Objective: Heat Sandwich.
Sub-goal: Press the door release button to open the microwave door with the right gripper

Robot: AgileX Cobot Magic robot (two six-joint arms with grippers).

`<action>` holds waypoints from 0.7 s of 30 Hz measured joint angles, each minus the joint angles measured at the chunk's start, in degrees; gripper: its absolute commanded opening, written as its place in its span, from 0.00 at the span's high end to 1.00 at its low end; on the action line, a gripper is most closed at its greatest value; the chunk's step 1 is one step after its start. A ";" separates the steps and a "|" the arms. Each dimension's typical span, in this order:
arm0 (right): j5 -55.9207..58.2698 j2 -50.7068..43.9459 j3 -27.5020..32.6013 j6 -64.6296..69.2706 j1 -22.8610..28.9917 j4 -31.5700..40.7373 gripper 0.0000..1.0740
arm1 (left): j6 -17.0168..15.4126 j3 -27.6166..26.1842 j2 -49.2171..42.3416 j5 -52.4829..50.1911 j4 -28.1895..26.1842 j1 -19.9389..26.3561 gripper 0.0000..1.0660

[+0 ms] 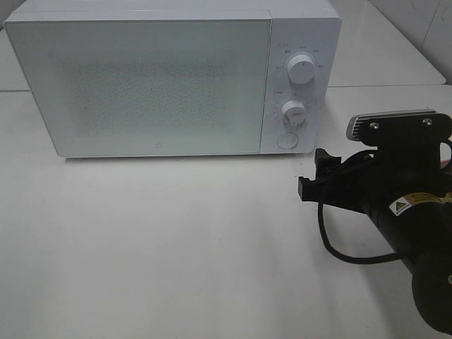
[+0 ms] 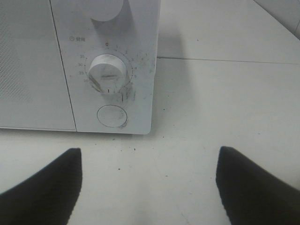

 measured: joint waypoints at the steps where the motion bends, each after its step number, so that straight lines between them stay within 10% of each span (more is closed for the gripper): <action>1: 0.00 0.00 -0.06 0.00 0.00 0.11 0.29 | 0.00 0.00 0.00 0.00 0.00 0.00 0.08; 21: 1.26 0.00 -0.06 26.76 0.00 0.57 0.30 | 0.00 0.00 0.00 0.00 0.00 0.00 0.08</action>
